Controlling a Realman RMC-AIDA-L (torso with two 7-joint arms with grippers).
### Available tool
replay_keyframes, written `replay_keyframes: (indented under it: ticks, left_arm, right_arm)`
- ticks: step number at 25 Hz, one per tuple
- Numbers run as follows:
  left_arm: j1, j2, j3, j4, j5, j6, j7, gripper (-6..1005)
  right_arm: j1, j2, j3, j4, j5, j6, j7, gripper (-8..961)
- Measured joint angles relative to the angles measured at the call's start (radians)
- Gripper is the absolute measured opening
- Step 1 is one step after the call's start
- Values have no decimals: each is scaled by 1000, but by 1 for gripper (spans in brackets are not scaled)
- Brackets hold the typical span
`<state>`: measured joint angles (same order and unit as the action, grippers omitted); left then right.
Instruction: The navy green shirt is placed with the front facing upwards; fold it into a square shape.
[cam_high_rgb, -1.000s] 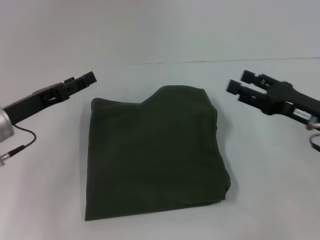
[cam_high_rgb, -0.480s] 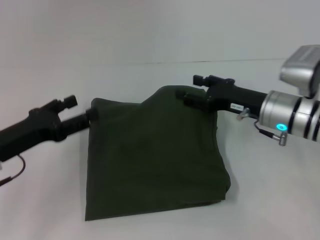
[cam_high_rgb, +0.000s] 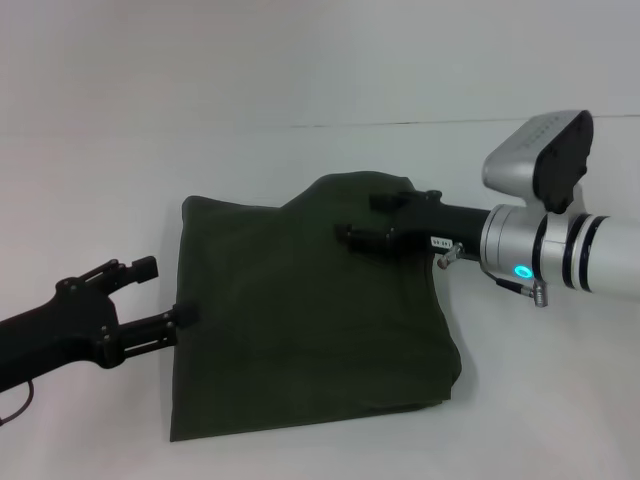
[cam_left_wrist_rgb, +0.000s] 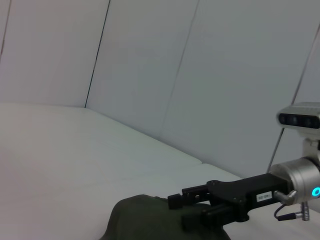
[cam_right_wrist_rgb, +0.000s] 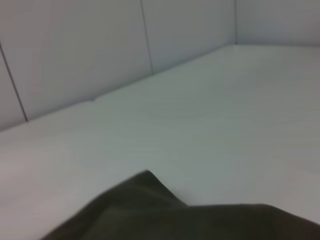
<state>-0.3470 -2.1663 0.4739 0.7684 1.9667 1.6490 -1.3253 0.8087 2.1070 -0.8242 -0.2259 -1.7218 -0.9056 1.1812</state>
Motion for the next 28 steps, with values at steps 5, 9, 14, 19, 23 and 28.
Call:
replay_keyframes:
  ticks: [5,9,14,19,23,28]
  left_arm:
    - [5,-1,0,-3,7,2,5,919]
    - [4,-1,0,-5,17,4,11,919]
    - [-3,-1,0,-5,18,4,14,919]
    - [-4,-1,2,-6,18,6,19,919]
    - [-2,-1,0,-2,22,17,51,919]
    - [1,0,0,12,61,30,102,919]
  right_arm:
    - [14,1,-38,37,0,93,4,778]
    - [16,2,-41,55,0,124,1,778]
    - [12,1,-41,54,2,123,1,779]
    - [-10,-5,-29,40,49,53,0,779]
    - [-101,-10,-29,-53,101,-128,-3,779]
    - [-229,-17,-31,-168,107,-333,-22,779]
